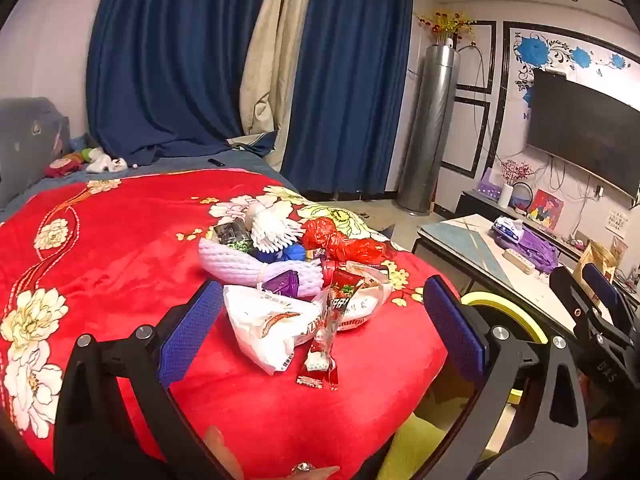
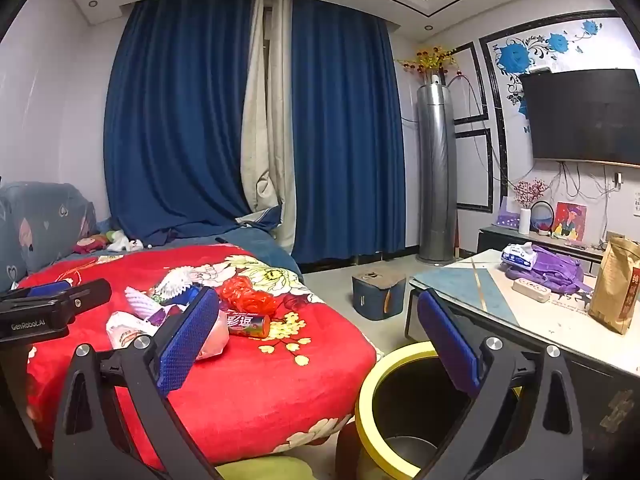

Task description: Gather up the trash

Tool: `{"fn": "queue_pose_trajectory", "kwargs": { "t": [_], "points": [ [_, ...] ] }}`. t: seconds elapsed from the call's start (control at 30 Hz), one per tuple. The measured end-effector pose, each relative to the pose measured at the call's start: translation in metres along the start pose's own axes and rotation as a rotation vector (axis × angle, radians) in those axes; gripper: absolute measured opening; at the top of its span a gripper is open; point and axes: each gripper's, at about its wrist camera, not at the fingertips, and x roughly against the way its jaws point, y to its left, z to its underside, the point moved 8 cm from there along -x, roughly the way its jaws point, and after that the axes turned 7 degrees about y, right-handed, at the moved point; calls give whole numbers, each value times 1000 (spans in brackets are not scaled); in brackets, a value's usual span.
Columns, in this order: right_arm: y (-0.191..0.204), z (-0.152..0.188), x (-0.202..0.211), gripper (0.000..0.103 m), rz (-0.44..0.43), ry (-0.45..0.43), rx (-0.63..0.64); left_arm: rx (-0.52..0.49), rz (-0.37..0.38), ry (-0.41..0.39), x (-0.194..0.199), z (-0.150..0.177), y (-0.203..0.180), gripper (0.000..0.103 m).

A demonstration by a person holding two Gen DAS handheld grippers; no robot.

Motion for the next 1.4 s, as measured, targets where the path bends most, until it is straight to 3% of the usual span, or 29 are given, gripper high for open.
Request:
{"fn": "queue_pose_trajectory", "kwargs": {
  "t": [1.4],
  "points": [
    [-1,4,-1,97,0,14,-2,-19,-2,-1,11,-5,-6,92]
  ]
}}
